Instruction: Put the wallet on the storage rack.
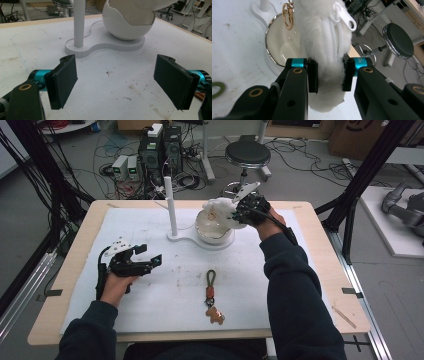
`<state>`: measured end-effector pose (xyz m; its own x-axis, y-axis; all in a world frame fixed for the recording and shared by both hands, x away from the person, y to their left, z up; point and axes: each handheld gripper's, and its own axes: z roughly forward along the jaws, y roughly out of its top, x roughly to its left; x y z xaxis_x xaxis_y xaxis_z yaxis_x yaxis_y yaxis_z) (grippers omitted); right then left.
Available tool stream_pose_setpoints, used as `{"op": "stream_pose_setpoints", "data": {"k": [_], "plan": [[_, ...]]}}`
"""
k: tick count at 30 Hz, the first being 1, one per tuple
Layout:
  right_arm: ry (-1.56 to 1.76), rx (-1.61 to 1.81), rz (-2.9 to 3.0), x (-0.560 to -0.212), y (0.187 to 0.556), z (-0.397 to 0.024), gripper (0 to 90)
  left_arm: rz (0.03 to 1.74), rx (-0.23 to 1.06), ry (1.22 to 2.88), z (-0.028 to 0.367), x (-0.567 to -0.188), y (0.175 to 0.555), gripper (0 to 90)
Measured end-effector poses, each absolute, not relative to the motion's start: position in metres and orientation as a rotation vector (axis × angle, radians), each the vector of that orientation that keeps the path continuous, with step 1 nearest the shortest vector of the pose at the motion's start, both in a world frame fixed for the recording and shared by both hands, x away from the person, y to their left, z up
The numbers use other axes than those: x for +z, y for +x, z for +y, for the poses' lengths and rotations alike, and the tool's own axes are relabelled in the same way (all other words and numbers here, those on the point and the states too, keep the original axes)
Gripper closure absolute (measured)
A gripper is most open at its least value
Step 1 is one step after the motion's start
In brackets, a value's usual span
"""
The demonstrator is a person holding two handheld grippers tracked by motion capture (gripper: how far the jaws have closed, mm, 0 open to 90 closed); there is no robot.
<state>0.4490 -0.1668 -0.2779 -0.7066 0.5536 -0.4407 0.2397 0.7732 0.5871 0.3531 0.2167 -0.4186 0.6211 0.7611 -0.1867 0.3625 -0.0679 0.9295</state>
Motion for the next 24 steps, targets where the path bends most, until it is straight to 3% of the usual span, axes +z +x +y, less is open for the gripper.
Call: {"op": "stream_pose_setpoints", "data": {"k": [24], "plan": [[0.348, 0.212, 2.416, -0.306, 0.476, -0.092, 74.6, 0.946, 0.401, 1.668, 0.217, -0.420, 0.355, 18.8]]}}
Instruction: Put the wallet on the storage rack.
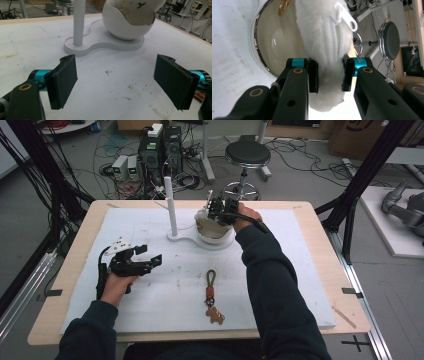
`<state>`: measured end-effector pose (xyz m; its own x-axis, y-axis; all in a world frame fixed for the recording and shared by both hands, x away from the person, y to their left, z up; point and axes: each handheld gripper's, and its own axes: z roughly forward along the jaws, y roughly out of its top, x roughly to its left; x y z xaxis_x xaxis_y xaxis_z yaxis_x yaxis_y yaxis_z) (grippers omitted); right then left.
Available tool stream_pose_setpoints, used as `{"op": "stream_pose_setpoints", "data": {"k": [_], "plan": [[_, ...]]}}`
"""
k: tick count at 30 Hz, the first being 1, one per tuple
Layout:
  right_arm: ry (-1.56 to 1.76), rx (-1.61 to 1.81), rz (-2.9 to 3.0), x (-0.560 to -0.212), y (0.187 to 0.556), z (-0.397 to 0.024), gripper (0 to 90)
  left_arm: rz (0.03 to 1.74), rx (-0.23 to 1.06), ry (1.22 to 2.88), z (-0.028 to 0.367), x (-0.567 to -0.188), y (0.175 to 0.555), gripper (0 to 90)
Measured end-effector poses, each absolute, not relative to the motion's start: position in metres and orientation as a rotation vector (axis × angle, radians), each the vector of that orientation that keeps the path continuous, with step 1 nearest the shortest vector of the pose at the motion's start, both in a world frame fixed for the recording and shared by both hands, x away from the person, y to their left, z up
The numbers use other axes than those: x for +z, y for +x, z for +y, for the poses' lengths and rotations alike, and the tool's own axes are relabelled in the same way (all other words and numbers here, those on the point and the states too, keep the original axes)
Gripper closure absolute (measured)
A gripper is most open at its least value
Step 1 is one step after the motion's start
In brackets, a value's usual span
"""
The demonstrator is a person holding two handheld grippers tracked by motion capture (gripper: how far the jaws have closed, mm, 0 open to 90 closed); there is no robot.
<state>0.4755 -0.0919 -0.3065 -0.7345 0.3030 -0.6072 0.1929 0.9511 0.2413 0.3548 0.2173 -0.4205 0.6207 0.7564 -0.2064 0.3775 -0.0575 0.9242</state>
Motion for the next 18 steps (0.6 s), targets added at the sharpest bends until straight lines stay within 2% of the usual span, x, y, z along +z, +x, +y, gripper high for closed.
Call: {"op": "stream_pose_setpoints", "data": {"k": [11, 18], "plan": [[0.290, 0.105, 2.416, -0.308, 0.477, -0.084, 75.3, 0.947, 0.395, 1.666, 0.217, -0.421, 0.355, 18.8], [0.298, 0.154, 2.452, -0.321, 0.479, -0.078, 75.1, 0.943, 0.392, 1.668, 0.216, -0.421, 0.355, 18.8]]}}
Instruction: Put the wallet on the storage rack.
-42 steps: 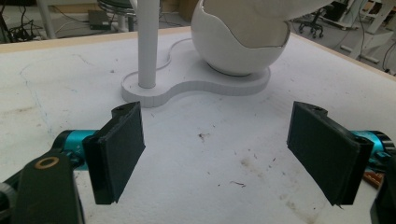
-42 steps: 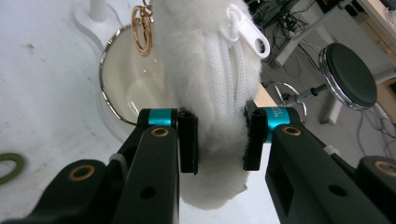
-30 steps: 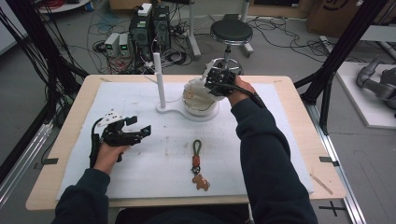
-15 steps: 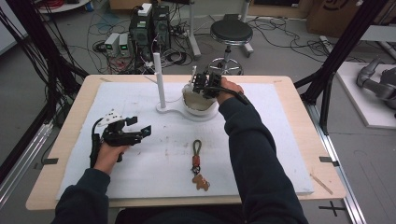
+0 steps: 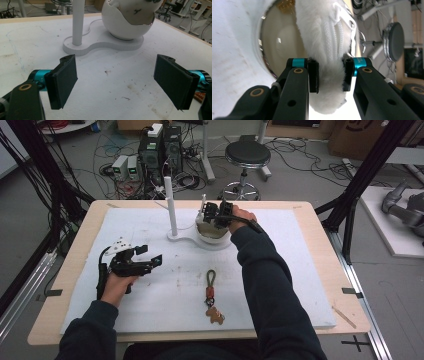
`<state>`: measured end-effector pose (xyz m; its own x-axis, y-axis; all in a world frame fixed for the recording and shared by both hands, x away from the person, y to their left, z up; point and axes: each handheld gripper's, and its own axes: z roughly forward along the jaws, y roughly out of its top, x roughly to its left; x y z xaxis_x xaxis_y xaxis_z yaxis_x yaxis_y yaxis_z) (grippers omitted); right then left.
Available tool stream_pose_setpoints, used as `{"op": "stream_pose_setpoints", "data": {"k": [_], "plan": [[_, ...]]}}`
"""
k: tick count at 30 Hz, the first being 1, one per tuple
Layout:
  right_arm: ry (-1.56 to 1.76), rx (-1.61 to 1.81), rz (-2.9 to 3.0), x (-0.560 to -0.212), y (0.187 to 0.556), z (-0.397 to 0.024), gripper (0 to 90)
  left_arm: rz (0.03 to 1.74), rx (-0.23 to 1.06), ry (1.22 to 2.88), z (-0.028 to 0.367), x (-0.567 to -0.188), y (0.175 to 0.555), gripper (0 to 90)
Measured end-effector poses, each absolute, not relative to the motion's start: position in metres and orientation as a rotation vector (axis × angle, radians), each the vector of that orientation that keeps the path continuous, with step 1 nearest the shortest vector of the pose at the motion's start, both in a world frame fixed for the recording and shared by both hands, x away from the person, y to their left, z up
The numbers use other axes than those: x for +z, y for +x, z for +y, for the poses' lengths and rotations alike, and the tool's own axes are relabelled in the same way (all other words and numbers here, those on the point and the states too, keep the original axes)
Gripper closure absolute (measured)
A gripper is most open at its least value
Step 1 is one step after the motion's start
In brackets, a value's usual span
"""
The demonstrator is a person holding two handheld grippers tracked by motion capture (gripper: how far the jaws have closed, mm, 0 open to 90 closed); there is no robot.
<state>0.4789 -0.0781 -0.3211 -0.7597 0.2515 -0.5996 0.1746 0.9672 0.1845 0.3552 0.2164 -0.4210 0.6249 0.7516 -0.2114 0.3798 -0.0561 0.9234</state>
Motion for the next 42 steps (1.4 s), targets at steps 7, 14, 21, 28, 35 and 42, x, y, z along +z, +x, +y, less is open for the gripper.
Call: {"op": "stream_pose_setpoints", "data": {"k": [7, 14, 21, 28, 35, 42], "plan": [[0.394, 0.403, 2.442, -0.334, 0.484, -0.088, 69.2, 0.946, 0.383, 1.660, 0.217, -0.421, 0.355, 18.8], [0.600, 0.742, 2.382, -0.326, 0.473, -0.124, 45.9, 0.937, 0.383, 1.651, 0.218, -0.421, 0.354, 18.8], [0.720, 1.003, 2.224, -0.320, 0.437, -0.192, 40.2, 0.935, 0.395, 1.640, 0.217, -0.419, 0.353, 18.7], [0.891, 1.121, 2.150, -0.351, 0.383, -0.262, 29.0, 0.945, 0.419, 1.605, 0.222, -0.417, 0.351, 18.8], [1.027, 1.177, 2.126, -0.385, 0.358, -0.297, 23.6, 0.963, 0.465, 1.596, 0.226, -0.417, 0.349, 18.7], [1.099, 1.194, 2.096, -0.399, 0.355, -0.312, 22.6, 0.968, 0.451, 1.611, 0.225, -0.419, 0.350, 19.1]]}}
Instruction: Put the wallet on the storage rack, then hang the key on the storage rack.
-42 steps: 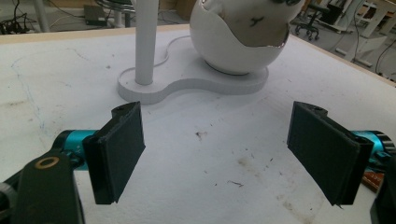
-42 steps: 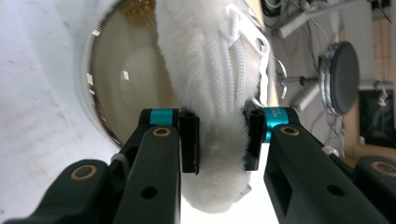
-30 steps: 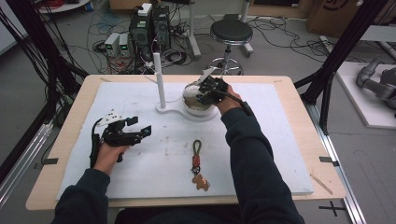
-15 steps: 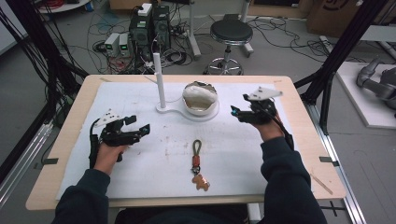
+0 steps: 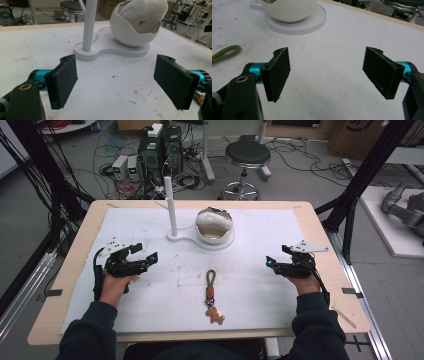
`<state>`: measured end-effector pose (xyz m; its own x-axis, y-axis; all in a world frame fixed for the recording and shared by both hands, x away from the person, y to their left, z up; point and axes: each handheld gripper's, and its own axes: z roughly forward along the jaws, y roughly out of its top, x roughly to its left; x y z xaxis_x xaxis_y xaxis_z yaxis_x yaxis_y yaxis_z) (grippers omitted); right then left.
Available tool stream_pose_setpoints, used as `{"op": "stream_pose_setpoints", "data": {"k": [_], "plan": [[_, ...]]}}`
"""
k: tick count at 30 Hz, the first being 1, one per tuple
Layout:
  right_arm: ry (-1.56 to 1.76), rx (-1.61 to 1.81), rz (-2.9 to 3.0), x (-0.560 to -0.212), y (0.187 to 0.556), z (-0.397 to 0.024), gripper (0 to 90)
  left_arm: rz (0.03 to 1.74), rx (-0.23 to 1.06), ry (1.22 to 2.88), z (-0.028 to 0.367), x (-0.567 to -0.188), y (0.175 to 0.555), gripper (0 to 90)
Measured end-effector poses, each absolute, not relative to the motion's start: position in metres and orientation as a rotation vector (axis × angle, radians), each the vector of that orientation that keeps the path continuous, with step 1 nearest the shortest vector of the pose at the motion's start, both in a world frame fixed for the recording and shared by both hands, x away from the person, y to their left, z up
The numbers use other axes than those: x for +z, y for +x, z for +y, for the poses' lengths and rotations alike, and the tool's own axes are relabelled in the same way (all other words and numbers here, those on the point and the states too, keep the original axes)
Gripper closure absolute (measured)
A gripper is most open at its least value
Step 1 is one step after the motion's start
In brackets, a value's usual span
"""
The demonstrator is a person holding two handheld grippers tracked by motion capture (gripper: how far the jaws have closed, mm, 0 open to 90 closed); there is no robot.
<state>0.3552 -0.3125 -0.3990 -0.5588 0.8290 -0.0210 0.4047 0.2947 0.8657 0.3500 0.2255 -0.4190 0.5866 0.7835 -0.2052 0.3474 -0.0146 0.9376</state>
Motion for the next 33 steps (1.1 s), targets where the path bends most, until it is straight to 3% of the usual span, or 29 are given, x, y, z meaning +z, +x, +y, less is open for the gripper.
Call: {"op": "stream_pose_setpoints", "data": {"k": [20, 28, 30, 31, 33], "plan": [[1.110, 1.147, 2.092, -0.403, 0.350, -0.316, 26.3, 0.970, 0.428, 1.615, 0.221, -0.420, 0.351, 20.1], [1.114, 1.127, 2.076, -0.405, 0.351, -0.319, 28.0, 0.948, 0.399, 1.642, 0.189, -0.415, 0.342, 20.1], [1.112, 1.126, 2.075, -0.405, 0.351, -0.319, 28.1, 0.916, 0.370, 1.683, 0.177, -0.414, 0.341, 22.1], [1.109, 1.130, 2.075, -0.405, 0.351, -0.319, 28.1, 0.906, 0.357, 1.703, 0.171, -0.414, 0.340, 33.4], [1.108, 1.131, 2.076, -0.406, 0.351, -0.320, 28.1, 0.883, 0.314, 1.725, 0.161, -0.415, 0.339, 34.9]]}}
